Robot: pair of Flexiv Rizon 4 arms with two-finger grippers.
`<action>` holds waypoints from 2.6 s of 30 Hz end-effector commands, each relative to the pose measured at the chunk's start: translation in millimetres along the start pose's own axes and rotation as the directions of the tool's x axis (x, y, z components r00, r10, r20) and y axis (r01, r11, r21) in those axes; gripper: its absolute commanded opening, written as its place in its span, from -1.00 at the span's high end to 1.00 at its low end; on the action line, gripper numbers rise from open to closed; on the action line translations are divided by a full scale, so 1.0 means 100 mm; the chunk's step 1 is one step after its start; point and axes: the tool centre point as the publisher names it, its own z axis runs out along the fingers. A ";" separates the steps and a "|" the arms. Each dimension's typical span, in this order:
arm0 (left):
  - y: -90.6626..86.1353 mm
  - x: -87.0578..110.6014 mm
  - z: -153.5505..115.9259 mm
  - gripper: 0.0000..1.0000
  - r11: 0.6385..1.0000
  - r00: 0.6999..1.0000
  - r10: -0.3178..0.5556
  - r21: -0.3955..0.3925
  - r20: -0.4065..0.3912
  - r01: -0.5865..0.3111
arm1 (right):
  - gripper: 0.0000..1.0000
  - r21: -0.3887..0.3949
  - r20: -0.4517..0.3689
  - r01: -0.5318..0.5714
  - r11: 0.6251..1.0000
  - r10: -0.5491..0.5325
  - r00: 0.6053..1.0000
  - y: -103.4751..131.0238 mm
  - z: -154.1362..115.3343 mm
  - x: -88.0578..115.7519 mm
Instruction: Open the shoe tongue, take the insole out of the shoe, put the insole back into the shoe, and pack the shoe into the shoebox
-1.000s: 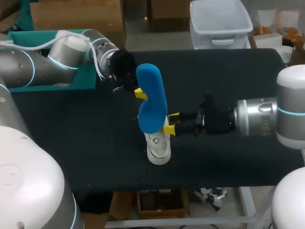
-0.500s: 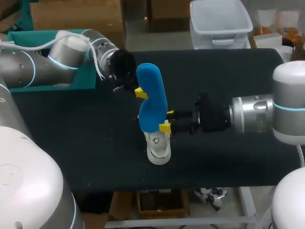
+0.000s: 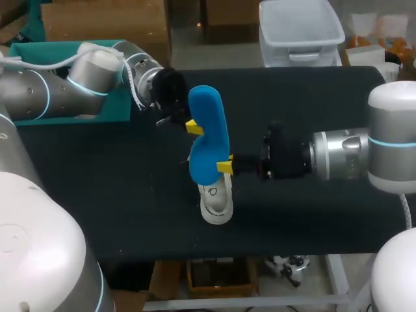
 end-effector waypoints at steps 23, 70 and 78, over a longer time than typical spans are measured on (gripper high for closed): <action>-0.09 0.03 -0.14 -1.00 0.991 0.997 -0.053 -0.129 -0.058 0.045 | 1.00 -0.007 -0.034 0.077 0.997 -0.078 0.996 -0.11 -0.17 -0.17; -0.07 -0.15 -0.87 -1.00 0.852 0.988 -0.089 -0.524 -0.124 0.011 | 1.00 0.127 -0.081 0.542 0.831 -0.536 0.840 -0.27 -0.37 -0.29; -0.04 -0.19 -0.99 -1.00 0.842 0.986 -0.077 -0.540 -0.150 -0.017 | 1.00 0.107 -0.094 0.590 0.800 -0.583 0.807 -0.27 -0.38 -0.35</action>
